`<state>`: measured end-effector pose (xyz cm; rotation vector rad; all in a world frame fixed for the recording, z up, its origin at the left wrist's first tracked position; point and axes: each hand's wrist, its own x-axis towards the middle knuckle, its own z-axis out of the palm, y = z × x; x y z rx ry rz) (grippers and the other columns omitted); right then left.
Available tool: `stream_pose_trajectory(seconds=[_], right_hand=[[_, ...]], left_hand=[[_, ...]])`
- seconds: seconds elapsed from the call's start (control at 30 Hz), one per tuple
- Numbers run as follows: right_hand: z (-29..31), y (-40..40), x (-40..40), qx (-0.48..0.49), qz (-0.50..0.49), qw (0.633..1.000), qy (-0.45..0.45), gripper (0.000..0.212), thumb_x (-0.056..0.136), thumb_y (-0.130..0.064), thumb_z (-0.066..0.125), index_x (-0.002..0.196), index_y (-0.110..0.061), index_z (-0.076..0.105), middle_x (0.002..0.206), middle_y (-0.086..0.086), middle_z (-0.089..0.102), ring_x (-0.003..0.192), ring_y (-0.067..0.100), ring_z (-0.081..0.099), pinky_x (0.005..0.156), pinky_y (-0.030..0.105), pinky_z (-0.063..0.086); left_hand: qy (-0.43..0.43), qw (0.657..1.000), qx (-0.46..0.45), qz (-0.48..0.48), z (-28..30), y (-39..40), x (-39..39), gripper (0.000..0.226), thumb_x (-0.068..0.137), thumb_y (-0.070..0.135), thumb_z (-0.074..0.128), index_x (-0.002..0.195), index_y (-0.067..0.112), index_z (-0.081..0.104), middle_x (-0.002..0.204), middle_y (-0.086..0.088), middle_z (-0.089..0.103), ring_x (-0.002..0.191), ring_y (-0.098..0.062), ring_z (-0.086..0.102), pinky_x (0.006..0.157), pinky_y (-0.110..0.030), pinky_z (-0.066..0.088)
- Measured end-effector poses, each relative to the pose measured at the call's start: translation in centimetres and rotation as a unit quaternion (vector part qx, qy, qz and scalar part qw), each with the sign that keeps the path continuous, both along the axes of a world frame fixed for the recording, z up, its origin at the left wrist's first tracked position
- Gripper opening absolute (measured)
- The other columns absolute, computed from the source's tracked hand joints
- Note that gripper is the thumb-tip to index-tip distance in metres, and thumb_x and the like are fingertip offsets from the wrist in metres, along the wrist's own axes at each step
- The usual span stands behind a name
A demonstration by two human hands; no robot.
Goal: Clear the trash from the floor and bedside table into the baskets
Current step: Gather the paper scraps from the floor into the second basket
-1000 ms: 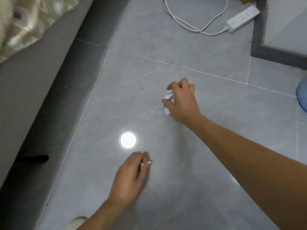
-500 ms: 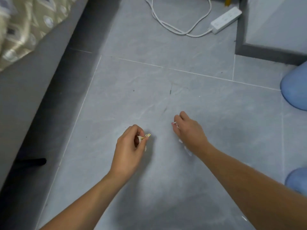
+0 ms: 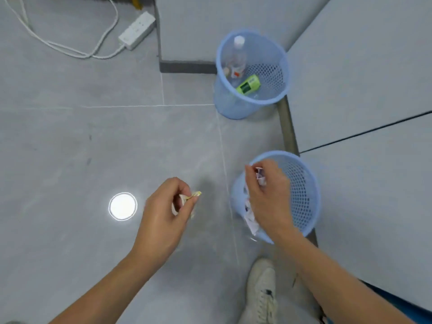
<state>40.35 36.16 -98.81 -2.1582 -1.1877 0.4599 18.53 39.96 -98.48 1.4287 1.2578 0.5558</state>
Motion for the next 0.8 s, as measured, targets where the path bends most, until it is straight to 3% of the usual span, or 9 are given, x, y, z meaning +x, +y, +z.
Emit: stream_pose_trajectory(seconds=[0.07,0.2,0.27,0.33,0.43,0.57,0.7,0.8], right_hand=[[1.3,-2.4,5.2,-0.024,-0.042,0.998,-0.028,0.018,0.098,-0.019,0.062,0.082,-0.016,0.056,0.077,-0.004,0.056,0.069,0.014,0.051,0.065,0.026,0.039],[0.9,-4.1,11.7,-0.046,-0.05,0.995,-0.072,0.013,0.099,-0.023,0.06,0.094,-0.011,0.061,0.091,0.001,0.056,0.073,0.012,0.052,0.067,0.032,0.045],[0.4,-4.0,13.2,-0.07,-0.035,0.996,-0.053,0.019,0.101,-0.031,0.056,0.105,-0.013,0.06,0.101,0.0,0.058,0.08,0.012,0.056,0.072,0.031,0.048],[0.4,-4.1,13.9,-0.124,0.0,0.992,0.009,0.03,0.102,-0.04,0.052,0.123,-0.019,0.057,0.118,-0.002,0.059,0.098,0.013,0.059,0.086,0.032,0.048],[1.7,-5.2,13.5,-0.172,0.062,0.982,0.046,0.034,0.104,-0.042,0.046,0.135,-0.028,0.052,0.135,-0.008,0.054,0.12,0.014,0.053,0.102,0.034,0.044],[6.5,-5.4,10.8,-0.138,0.082,0.986,0.042,0.018,0.105,-0.028,0.049,0.119,-0.032,0.059,0.117,-0.013,0.056,0.11,0.011,0.056,0.094,0.035,0.049],[13.7,-0.6,5.5,-0.158,0.092,0.982,0.049,0.021,0.102,-0.027,0.052,0.116,-0.042,0.053,0.113,-0.022,0.053,0.108,0.007,0.055,0.09,0.027,0.046],[19.7,5.6,-0.6,-0.131,0.131,0.982,0.027,0.025,0.098,-0.022,0.058,0.114,-0.041,0.055,0.109,-0.026,0.055,0.104,0.001,0.056,0.09,0.029,0.047]], left_hand=[[-0.019,0.998,0.025,-0.059,1.9,-1.3,5.7,0.02,0.095,0.021,0.071,0.082,0.023,0.055,0.074,0.003,0.056,0.068,-0.021,0.057,0.058,-0.028,0.045],[-0.004,0.994,0.033,-0.107,1.7,-3.2,14.9,0.018,0.093,0.015,0.07,0.089,0.025,0.055,0.079,0.007,0.054,0.07,-0.015,0.054,0.064,-0.031,0.047],[0.029,0.992,-0.001,-0.126,0.9,-3.9,17.5,0.02,0.091,0.019,0.071,0.104,0.027,0.058,0.089,0.01,0.057,0.077,-0.009,0.056,0.071,-0.028,0.047],[0.086,0.984,-0.018,-0.153,0.6,-4.3,18.6,0.043,0.089,0.026,0.072,0.128,0.03,0.053,0.114,0.006,0.056,0.097,-0.012,0.059,0.083,-0.03,0.049],[0.128,0.981,-0.015,-0.143,2.2,-4.2,17.4,0.051,0.089,0.027,0.067,0.136,0.03,0.048,0.122,0.004,0.052,0.107,-0.018,0.061,0.086,-0.036,0.054],[0.175,0.977,-0.01,-0.124,6.8,-2.1,12.2,0.036,0.091,0.032,0.064,0.121,0.039,0.047,0.11,0.016,0.053,0.099,-0.005,0.059,0.078,-0.028,0.052],[0.205,0.974,0.005,-0.101,13.5,3.1,5.6,0.022,0.092,0.039,0.058,0.111,0.043,0.046,0.102,0.019,0.055,0.096,-0.002,0.057,0.081,-0.029,0.054],[0.209,0.973,0.05,-0.08,19.3,8.4,-0.4,0.02,0.093,0.043,0.055,0.111,0.044,0.046,0.101,0.02,0.055,0.098,-0.001,0.056,0.08,-0.027,0.053]])
